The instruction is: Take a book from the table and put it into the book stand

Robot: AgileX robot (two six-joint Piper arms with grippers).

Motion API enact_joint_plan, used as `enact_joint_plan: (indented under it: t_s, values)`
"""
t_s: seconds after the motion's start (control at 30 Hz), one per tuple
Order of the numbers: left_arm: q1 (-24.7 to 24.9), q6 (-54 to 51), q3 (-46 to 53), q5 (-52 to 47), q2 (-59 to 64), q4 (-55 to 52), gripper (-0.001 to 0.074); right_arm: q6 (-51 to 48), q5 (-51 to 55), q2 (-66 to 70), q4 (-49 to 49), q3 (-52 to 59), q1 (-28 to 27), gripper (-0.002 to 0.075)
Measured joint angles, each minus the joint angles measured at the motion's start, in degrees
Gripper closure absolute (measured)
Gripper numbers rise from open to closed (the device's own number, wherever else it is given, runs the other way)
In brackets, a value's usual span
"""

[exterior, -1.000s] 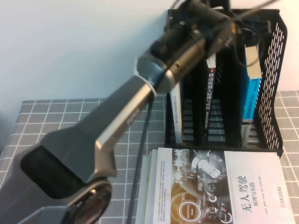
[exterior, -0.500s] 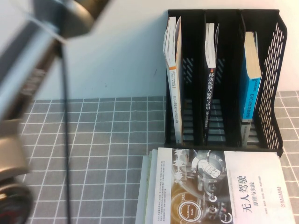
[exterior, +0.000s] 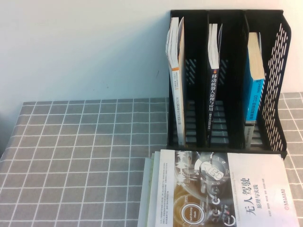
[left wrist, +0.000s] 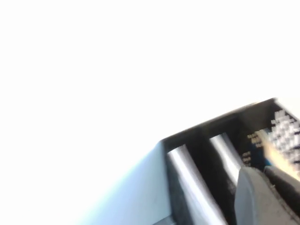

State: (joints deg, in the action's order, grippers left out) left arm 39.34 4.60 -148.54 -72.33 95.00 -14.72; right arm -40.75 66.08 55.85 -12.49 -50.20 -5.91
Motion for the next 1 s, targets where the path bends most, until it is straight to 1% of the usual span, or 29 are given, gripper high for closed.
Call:
enact_joint_plan:
  t_s: [0.1,0.17,0.27,0.37,0.43,0.57,0.63,0.77,0.83,1.0]
  values:
    - [0.0,-1.74,0.27,0.0,-2.58,2.76,0.0734,1.5,-4.54,-4.19,5.2,0.0,0.13,0.0729]
    - [0.0,-2.17,2.05,0.0,-4.23,3.31,0.0734,1.75,-7.86,-7.63,5.99,0.0,0.13,0.0729]
    - [0.0,-3.14,7.58,0.0,-7.38,3.4,0.0734,2.08,-11.91,-13.55,5.2,0.0,0.13,0.0729]
    - [0.0,-3.96,16.32,1.96,-11.87,4.81,0.0734,2.13,-12.52,-19.21,2.62,0.0,0.15,0.0729]
    - [0.0,-4.6,24.24,6.32,-15.88,6.93,0.0734,2.13,-12.52,-22.55,0.14,0.11,0.15,0.0729]
    - [0.0,-5.12,41.66,18.16,-24.75,11.43,0.0734,0.17,-12.62,-28.33,-7.5,2.9,0.15,0.0729]
    - [0.0,-5.25,50.9,24.96,-29.31,12.83,0.0734,-1.12,-12.73,-31.32,-11.32,5.35,0.15,0.0729]
    - [0.0,-5.25,65.72,35.33,-36.25,13.54,0.0734,-1.98,-13.95,-37.13,-15.73,11.3,0.15,0.0729]
    - [0.0,-5.25,71.16,38.68,-39.21,13.54,0.0734,-2.39,-15.13,-40.42,-16.92,14.91,0.25,0.0729]
    - [-0.01,-5.25,77.88,42.38,-42.84,13.55,0.0734,-4.03,-16.5,-48.43,-19.51,23.11,0.36,0.0729]
